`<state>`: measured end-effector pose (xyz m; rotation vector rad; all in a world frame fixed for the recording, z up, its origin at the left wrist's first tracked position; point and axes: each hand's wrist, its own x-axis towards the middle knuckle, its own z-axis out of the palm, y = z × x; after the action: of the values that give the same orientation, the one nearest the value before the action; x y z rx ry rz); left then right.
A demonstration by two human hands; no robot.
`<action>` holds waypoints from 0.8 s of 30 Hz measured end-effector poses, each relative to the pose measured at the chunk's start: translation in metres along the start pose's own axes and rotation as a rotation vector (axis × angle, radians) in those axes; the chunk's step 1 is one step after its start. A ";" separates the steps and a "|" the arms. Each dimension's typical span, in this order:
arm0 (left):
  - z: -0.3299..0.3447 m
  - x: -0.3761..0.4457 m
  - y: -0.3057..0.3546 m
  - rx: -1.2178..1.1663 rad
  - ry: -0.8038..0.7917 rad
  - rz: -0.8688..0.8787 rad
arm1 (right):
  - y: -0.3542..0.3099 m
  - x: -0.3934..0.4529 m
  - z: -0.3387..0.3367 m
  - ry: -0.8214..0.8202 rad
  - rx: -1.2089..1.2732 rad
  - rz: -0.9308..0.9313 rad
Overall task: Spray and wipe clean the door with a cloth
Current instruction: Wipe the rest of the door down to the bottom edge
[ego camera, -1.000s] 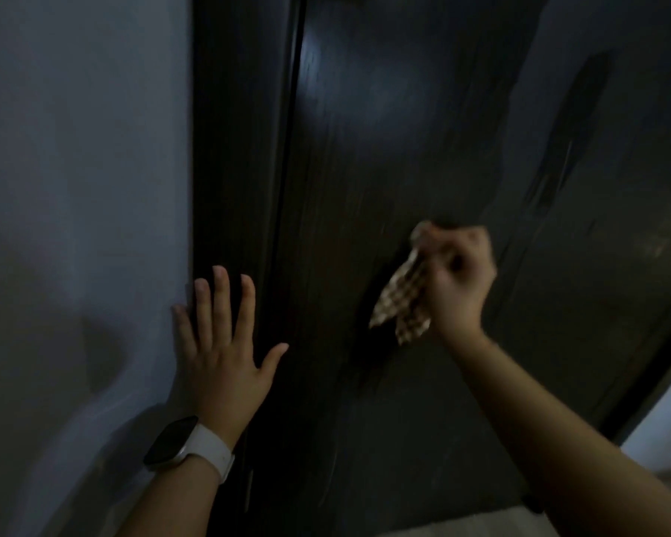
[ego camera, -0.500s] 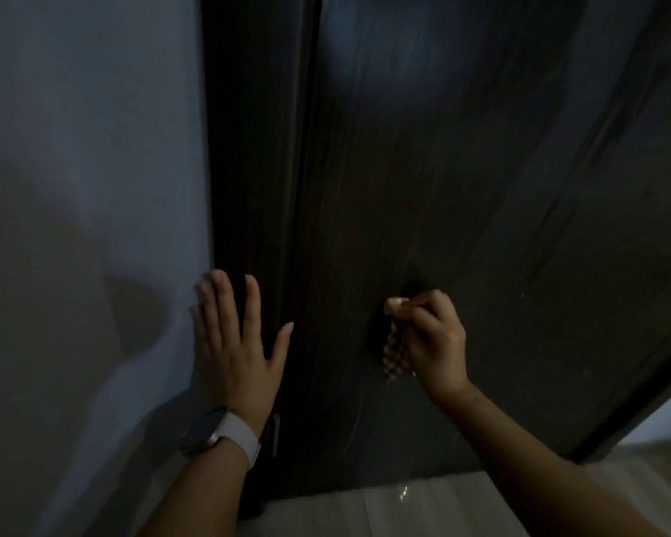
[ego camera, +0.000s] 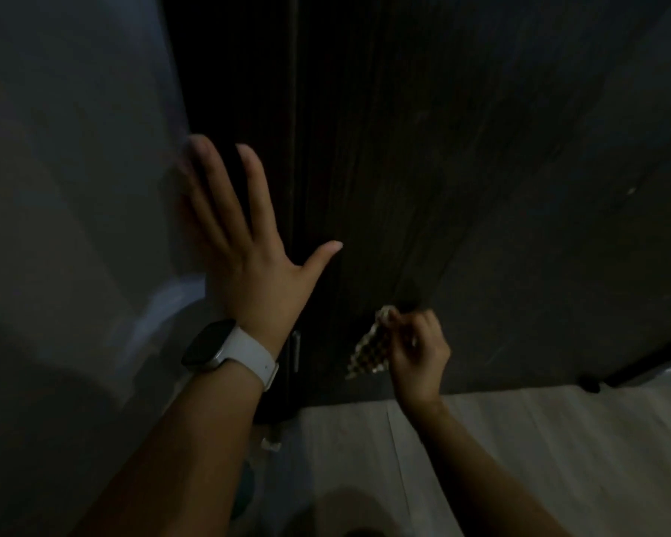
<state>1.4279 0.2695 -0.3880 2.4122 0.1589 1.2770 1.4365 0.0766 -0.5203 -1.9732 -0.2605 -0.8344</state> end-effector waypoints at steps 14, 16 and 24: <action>-0.002 0.000 0.006 0.016 0.002 -0.036 | -0.006 -0.006 0.014 0.229 0.239 0.262; -0.002 0.000 0.005 0.019 0.000 -0.041 | 0.014 -0.031 0.020 0.203 0.254 0.474; -0.003 0.001 0.007 0.031 0.021 -0.034 | -0.010 -0.002 0.017 0.342 0.319 0.444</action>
<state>1.4250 0.2642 -0.3829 2.4119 0.2265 1.2945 1.4372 0.0961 -0.5201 -1.4816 0.2275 -0.7655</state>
